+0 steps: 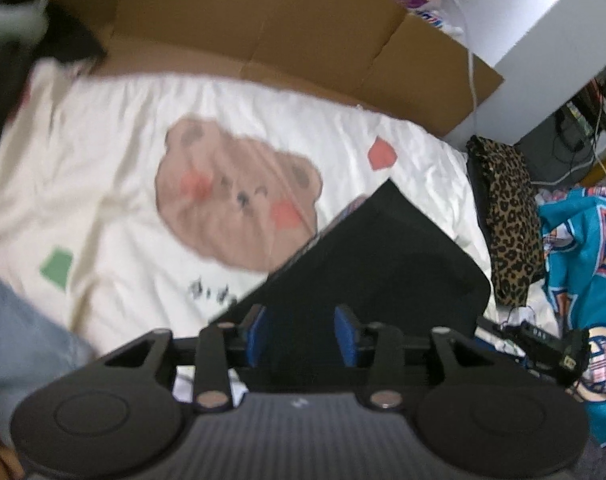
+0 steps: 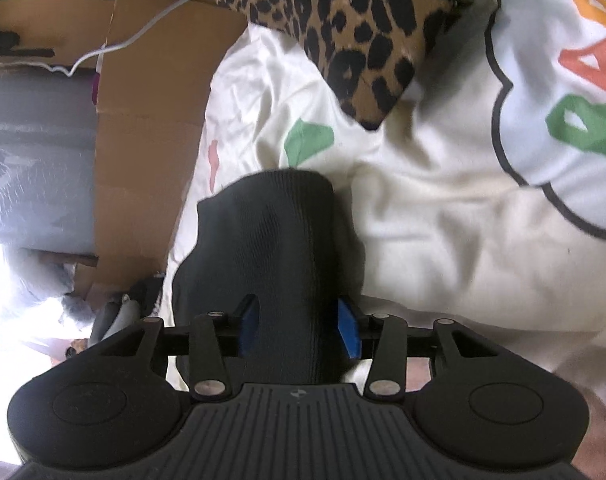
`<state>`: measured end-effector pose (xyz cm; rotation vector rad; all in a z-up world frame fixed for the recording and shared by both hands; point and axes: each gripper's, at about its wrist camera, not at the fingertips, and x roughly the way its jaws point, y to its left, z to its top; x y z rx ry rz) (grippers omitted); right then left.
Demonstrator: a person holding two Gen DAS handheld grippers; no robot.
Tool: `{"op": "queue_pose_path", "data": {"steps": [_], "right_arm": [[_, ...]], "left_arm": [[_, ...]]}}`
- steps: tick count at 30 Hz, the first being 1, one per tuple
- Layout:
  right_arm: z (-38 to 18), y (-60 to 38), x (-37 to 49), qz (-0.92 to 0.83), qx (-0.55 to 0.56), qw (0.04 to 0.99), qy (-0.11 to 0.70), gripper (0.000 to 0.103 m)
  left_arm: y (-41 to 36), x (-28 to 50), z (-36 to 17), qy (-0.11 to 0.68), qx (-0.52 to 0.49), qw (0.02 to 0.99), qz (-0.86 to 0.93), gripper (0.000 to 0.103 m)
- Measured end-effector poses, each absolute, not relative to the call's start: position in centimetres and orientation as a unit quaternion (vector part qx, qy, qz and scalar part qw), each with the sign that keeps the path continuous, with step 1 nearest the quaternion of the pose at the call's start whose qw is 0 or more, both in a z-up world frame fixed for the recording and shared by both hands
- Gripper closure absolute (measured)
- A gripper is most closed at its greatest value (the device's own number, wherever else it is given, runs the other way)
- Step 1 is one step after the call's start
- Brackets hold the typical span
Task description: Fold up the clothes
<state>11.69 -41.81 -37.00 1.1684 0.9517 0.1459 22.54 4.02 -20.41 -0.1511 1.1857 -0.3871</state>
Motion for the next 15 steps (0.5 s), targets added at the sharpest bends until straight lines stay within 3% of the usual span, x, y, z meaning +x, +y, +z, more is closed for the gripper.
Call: {"op": "queue_pose_path", "data": {"steps": [2,15], "right_arm": [[-37.1,-41.6,11.3,0.066,0.531,0.727,0.431,0.058],[-36.8,-41.7,10.0,0.056,0.518,0.731,0.441,0.058]], "left_arm": [[2.6,23.5,-19.6,0.550,-0.060,0.813,-0.180,0.053],[-6.6,28.8,-22.6,0.549,0.058,0.795,-0.253,0.054]]}}
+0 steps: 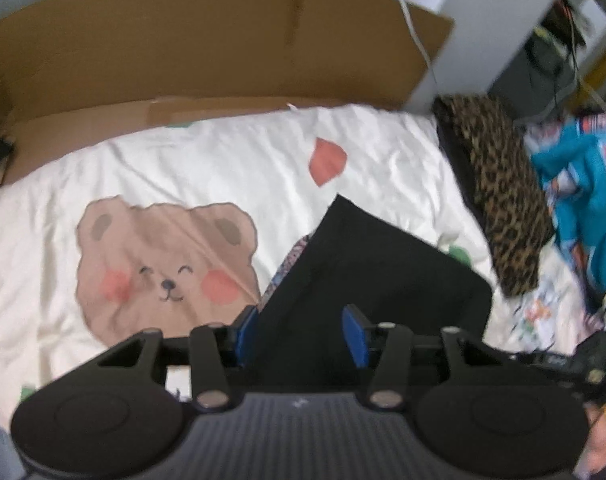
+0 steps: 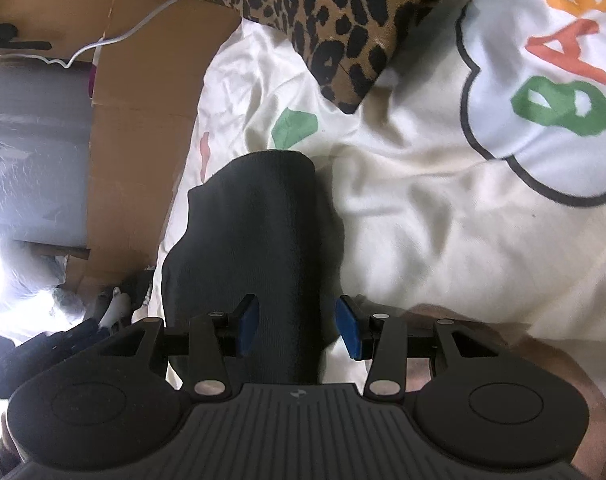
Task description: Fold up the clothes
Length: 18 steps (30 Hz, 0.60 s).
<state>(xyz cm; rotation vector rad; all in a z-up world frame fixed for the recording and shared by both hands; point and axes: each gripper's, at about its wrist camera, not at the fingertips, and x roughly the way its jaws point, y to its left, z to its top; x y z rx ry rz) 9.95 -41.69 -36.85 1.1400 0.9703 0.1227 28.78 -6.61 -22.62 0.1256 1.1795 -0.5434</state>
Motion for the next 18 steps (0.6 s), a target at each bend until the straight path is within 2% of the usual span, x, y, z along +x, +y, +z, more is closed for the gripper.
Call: {"op": "queue_pose_path", "data": {"steps": [9,18], "right_arm": [[-36.0,-41.4,9.6,0.061,0.489,0.743,0.453,0.058],[-35.7,-40.2,10.1,0.094,0.456,0.760,0.454,0.058]], "left_arm": [[-8.1,29.5,-26.1,0.477,0.091,0.815,-0.317,0.054],[-7.6,29.8,-28.5,0.478,0.075,0.811,-0.328,0.058]]}}
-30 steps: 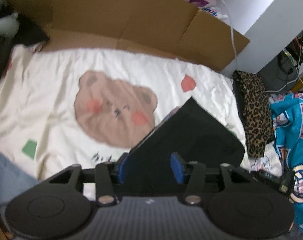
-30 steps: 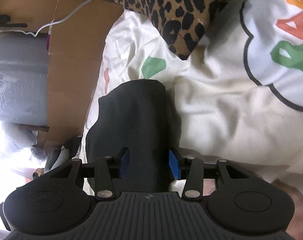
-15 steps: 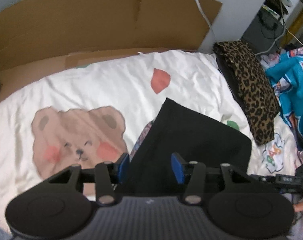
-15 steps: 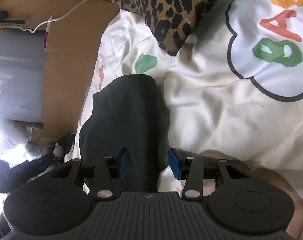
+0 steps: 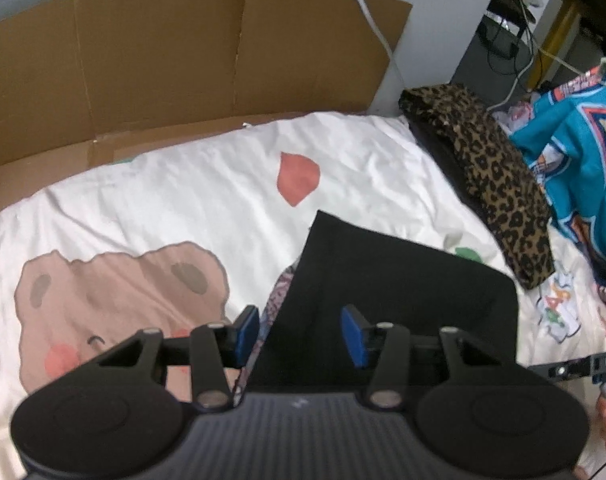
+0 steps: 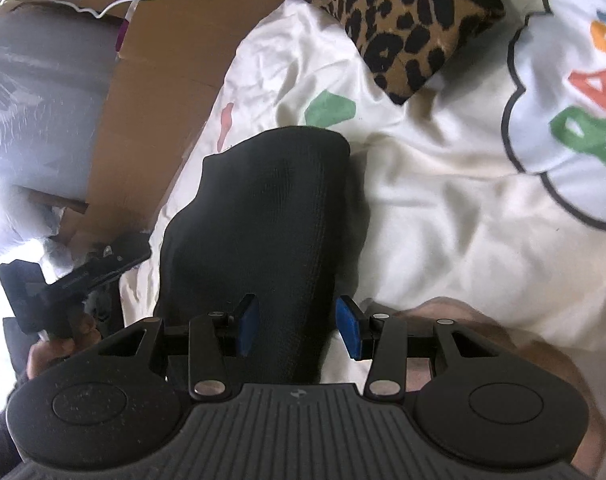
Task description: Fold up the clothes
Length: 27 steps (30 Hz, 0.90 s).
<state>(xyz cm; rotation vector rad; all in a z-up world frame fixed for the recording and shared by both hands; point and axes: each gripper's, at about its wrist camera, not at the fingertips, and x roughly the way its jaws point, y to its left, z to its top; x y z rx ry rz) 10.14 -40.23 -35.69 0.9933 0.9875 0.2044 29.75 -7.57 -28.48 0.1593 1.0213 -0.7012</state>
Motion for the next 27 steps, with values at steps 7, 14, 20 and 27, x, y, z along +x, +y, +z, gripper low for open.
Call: {"op": "queue_pose_path", "data": {"steps": [7,14,20,27], "right_arm": [[-36.6,-40.0,10.4,0.087,0.459,0.758,0.454,0.058],[-36.9,-39.8,10.1,0.088,0.456,0.760,0.456,0.057],[-37.0,-39.7,10.1,0.088,0.453,0.761,0.456,0.057],[-37.0,-39.5,10.3,0.087,0.453,0.762,0.455,0.056]], "left_arm": [[-7.9,30.0,-29.8,0.485,0.081,0.805,-0.332,0.064],[-7.5,30.5,-30.3,0.484,0.063,0.808,-0.330,0.085],[-6.8,30.4,-29.5,0.460,0.063,0.818,-0.341,0.100],[-6.6,30.6,-29.6,0.457,0.066,0.827,-0.320,0.101]]}}
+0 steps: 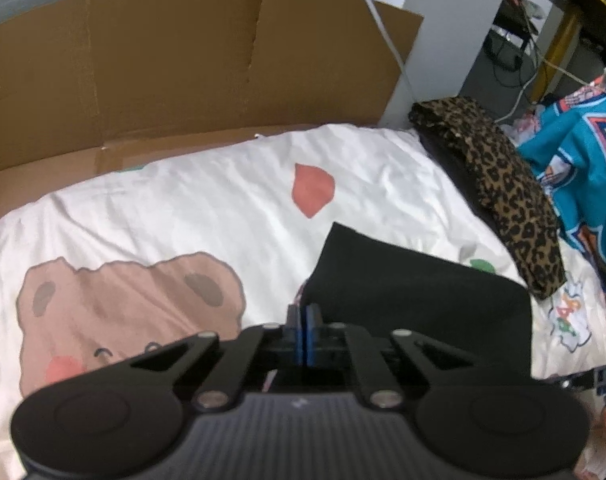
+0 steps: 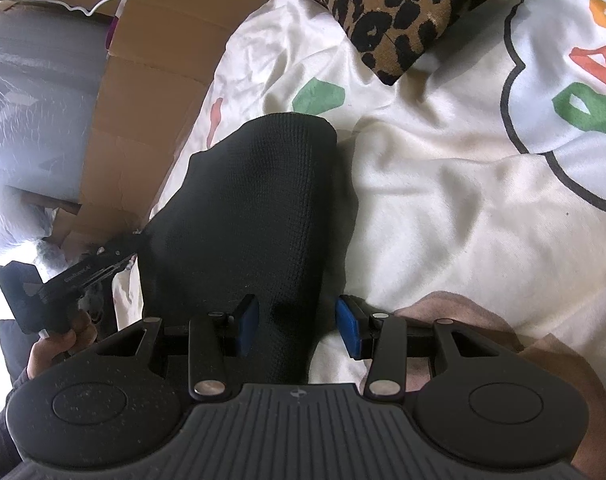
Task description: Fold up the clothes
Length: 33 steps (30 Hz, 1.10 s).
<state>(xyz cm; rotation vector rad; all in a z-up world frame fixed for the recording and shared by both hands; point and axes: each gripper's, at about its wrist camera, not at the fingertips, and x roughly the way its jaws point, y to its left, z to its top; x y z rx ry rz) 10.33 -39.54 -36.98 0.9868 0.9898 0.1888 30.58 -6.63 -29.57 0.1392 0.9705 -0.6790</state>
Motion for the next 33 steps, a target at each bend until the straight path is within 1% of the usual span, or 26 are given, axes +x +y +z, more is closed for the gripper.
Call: {"op": "queue_pose_path", "data": {"steps": [6,13,16,17,18,19,20,28,31,32,33], "right_arm": [[-37.5,-39.3,10.6,0.088,0.470,0.757,0.445,0.056],[-38.4,-39.0,11.2,0.089,0.505,0.746,0.425,0.056],[-38.7,-38.6,11.8,0.089,0.515,0.741,0.423,0.058],[-38.8,-38.5,12.0,0.089,0.517,0.739,0.423,0.060],[-38.9,-38.3,12.2,0.090,0.519,0.736,0.424,0.075],[-38.9,-38.3,12.4,0.091,0.519,0.735,0.426,0.086],[-38.7,-38.4,12.5,0.094,0.518,0.737,0.424,0.094],[-38.0,-39.5,11.5,0.104,0.542,0.729,0.405,0.095],[-38.6,-39.6,11.4,0.094,0.555,0.718,0.409,0.091],[-38.9,-39.6,11.3,0.091,0.560,0.715,0.409,0.083],[-39.2,-39.5,11.2,0.089,0.564,0.712,0.408,0.069]], "left_arm": [[-6.9,30.7,-31.5,0.472,0.075,0.823,-0.308,0.101],[-6.9,30.7,-32.1,0.475,0.074,0.823,-0.303,0.100],[-6.8,30.6,-32.2,0.475,0.071,0.823,-0.301,0.100],[-6.8,30.6,-32.2,0.476,0.071,0.824,-0.301,0.100],[-6.8,30.5,-32.2,0.476,0.070,0.824,-0.300,0.100],[-6.8,30.5,-32.2,0.475,0.071,0.824,-0.300,0.100],[-6.8,30.5,-32.2,0.475,0.073,0.824,-0.300,0.100],[-6.8,30.3,-32.4,0.471,0.073,0.827,-0.298,0.100],[-6.8,30.3,-32.4,0.473,0.069,0.827,-0.296,0.100],[-6.7,30.3,-32.4,0.474,0.065,0.828,-0.294,0.100],[-6.7,30.3,-32.4,0.474,0.063,0.828,-0.293,0.100]]}}
